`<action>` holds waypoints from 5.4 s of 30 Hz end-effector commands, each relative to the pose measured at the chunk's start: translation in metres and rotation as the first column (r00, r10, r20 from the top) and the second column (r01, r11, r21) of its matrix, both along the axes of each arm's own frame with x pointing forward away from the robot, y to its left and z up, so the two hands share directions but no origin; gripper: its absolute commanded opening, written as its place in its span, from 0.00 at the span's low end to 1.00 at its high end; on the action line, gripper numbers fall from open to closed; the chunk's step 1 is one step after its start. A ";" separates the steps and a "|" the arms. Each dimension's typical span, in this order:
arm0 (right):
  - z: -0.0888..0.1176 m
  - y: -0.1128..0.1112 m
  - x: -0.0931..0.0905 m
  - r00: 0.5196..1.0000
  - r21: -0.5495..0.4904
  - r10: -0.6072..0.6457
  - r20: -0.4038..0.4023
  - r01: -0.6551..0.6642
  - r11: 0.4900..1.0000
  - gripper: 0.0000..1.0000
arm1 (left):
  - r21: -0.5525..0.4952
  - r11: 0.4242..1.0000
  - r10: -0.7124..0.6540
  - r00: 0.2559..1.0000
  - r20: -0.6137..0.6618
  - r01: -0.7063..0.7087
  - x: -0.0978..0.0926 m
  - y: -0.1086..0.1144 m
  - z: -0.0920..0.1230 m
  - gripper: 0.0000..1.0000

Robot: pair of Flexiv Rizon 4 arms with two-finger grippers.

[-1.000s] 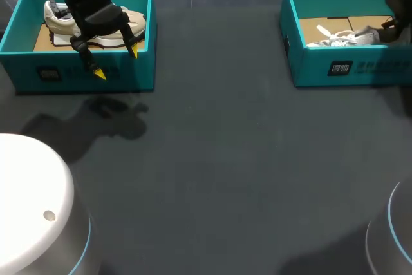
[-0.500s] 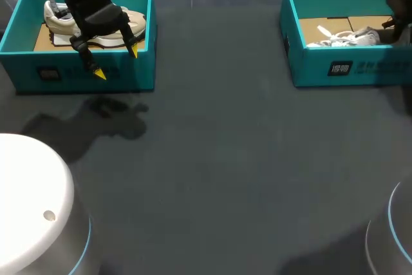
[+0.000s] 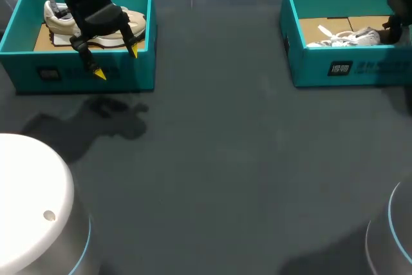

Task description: Take the shoe out of the shoebox, open the shoe tongue, remove and reinsert the insole, then place the shoe into the shoebox

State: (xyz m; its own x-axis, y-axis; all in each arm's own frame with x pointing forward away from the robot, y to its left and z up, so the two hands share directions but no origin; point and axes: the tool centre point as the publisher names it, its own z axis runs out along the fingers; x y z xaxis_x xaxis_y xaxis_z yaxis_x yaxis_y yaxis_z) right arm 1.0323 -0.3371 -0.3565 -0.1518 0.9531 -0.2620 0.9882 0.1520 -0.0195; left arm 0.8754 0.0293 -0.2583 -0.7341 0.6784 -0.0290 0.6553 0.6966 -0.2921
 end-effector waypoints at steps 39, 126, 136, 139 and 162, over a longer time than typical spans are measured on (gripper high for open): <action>0.182 0.084 -0.067 0.993 0.153 -0.036 0.117 0.018 0.988 1.00 | 0.001 1.000 0.000 1.000 0.001 0.000 0.000 0.001 0.000 1.00; 0.182 0.084 -0.067 0.993 0.153 -0.036 0.117 0.018 0.988 1.00 | 0.333 0.744 -0.647 0.749 0.142 0.579 0.286 0.222 -0.003 1.00; 0.182 0.084 -0.067 0.993 0.153 -0.036 0.117 0.018 0.988 1.00 | 0.335 0.743 -0.647 0.751 0.132 0.580 0.304 0.227 -0.021 1.00; 0.182 0.084 -0.067 0.993 0.153 -0.036 0.117 0.018 0.988 1.00 | 0.336 0.742 -0.646 0.752 0.130 0.580 0.309 0.229 -0.024 1.00; 0.182 0.084 -0.067 0.993 0.153 -0.036 0.117 0.018 0.988 1.00 | 0.319 0.707 -0.679 0.732 0.057 0.631 0.304 0.245 -0.062 0.87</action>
State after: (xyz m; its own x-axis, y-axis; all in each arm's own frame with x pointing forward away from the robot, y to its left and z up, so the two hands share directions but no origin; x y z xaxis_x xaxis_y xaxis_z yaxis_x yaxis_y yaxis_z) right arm 0.9659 -0.2534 -0.1742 -0.1024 0.9865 -0.1279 0.9859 0.1178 0.1192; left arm 1.1745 0.2730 -0.3132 -0.1037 0.9837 0.1468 0.9943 0.1063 -0.0097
